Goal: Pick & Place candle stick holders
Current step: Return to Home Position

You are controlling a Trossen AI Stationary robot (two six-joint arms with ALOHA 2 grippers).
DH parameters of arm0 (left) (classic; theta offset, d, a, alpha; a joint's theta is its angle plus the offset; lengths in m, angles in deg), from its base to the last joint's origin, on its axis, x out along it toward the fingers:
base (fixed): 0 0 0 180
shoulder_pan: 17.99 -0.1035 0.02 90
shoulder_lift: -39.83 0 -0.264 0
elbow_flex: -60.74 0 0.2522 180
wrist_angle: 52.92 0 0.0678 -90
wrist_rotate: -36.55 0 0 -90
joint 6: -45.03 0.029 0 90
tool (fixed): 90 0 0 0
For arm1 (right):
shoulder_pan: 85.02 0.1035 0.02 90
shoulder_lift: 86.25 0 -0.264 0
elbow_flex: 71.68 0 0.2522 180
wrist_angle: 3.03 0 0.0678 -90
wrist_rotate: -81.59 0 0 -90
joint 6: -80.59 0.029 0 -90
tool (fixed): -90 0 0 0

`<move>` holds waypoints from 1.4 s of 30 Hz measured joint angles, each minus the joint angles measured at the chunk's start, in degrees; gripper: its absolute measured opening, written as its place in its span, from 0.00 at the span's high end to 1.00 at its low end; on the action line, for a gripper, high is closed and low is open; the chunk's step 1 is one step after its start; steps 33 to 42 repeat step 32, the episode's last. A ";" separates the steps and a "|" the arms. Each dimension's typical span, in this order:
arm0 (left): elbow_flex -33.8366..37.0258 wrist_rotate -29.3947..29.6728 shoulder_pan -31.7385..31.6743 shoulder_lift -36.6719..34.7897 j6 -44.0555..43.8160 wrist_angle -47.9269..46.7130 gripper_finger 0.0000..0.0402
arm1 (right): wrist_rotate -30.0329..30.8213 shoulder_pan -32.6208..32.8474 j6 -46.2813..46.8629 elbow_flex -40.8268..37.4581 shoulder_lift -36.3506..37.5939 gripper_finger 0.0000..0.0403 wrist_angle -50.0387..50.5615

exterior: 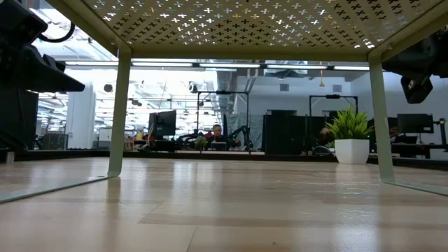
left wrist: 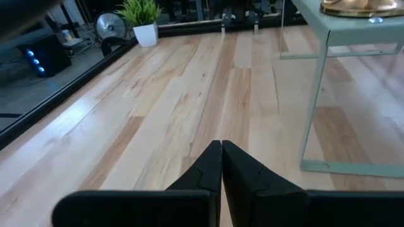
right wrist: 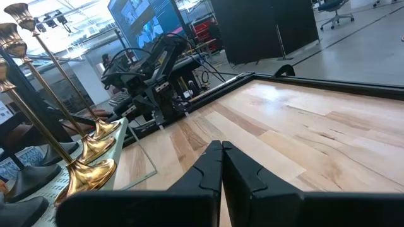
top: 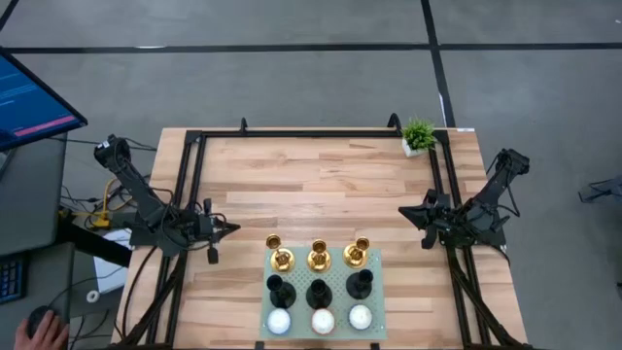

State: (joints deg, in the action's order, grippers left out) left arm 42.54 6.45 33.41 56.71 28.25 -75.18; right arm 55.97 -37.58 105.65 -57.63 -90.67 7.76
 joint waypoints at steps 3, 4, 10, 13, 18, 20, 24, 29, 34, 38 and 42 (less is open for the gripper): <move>0.00 0.00 0.00 1.23 0.00 0.00 0.97 | 0.00 0.02 -0.02 0.00 0.00 1.00 0.00; 0.00 0.00 0.02 1.56 0.00 0.00 0.97 | 0.00 0.02 -0.02 0.00 0.00 1.00 0.01; 0.00 0.00 0.01 3.49 0.00 0.00 0.97 | 0.00 0.02 -0.02 0.00 0.00 1.00 0.00; 0.00 0.00 0.02 4.12 -0.02 0.01 0.97 | 0.00 0.02 -0.02 0.00 0.00 1.00 0.01; 0.00 0.01 0.00 4.38 -0.02 0.03 0.97 | 0.00 0.07 -0.03 0.00 0.00 1.00 0.00; 0.00 0.00 0.02 4.38 -0.01 0.03 0.97 | 0.00 0.04 -0.04 0.00 0.00 1.00 0.01; 0.00 0.00 0.01 4.35 -0.01 0.03 0.97 | 0.00 0.04 -0.04 0.00 0.00 1.00 0.01; 0.00 0.01 0.01 4.35 -0.01 0.03 0.97 | -0.01 0.04 -0.04 0.00 0.00 1.00 0.01; 0.00 0.00 0.00 4.35 -0.02 0.03 0.97 | -0.01 0.04 -0.04 0.00 0.00 1.00 0.01; 0.00 0.00 0.00 4.35 -0.02 0.03 0.97 | -0.01 0.04 -0.04 0.00 0.00 1.00 0.01; 0.00 0.00 0.00 4.35 -0.02 0.03 0.97 | -0.01 0.04 -0.04 0.00 0.00 1.00 0.01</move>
